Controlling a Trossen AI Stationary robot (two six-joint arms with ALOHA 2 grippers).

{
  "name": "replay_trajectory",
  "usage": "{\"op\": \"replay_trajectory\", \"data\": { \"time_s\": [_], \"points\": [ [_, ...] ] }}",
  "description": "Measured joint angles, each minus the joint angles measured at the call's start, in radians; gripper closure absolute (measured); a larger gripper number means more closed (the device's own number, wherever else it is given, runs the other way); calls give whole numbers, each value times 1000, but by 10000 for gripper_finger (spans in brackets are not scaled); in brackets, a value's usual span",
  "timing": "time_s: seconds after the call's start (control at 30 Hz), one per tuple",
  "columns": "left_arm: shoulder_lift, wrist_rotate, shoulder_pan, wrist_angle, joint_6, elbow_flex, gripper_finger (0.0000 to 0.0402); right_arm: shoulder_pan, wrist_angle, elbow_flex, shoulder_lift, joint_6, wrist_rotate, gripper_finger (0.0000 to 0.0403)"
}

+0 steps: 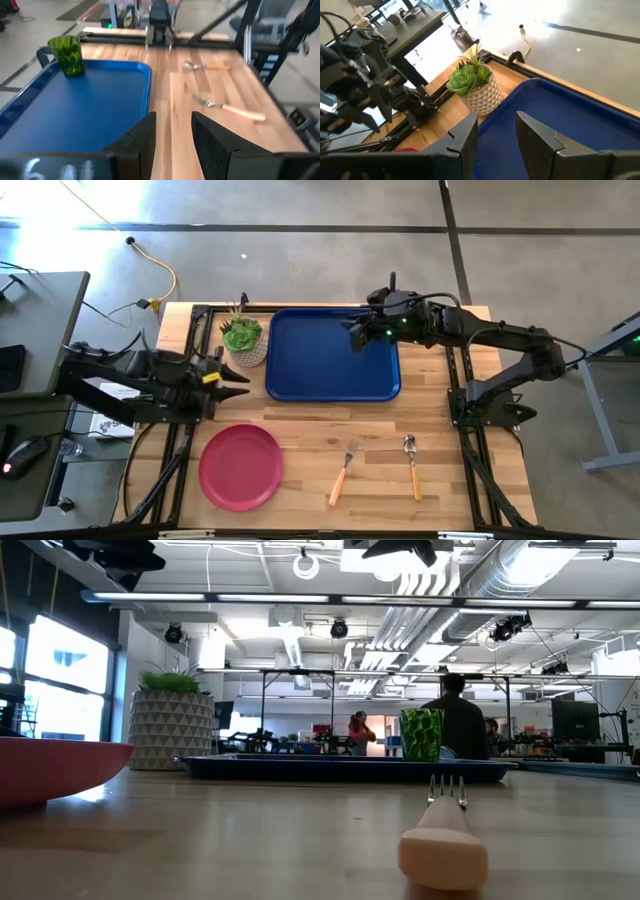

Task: Pick and place plate/cup/fork/spoon on tray
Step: Put the pink plate on the blue serving tray to the bottom left of the green cup

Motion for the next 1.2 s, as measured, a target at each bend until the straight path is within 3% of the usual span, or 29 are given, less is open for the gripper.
{"op": "replay_trajectory", "data": {
  "time_s": [0.33, 0.67, 0.9, 1.2],
  "points": [
    [148, 84, 0, 2, 83, 12, 288, 0, 0, 0, -3, 3, 7, 279],
    [252, 91, 0, -110, 110, 12, 288, 0, 0, 0, -3, 2, 7, 279],
    [326, 189, 0, -132, 135, 12, 288, -2, 0, 0, -2, 1, 7, 279],
    [427, 227, 0, -136, 153, 12, 288, -2, -4, 0, -2, -6, 3, 279]
  ]
}}
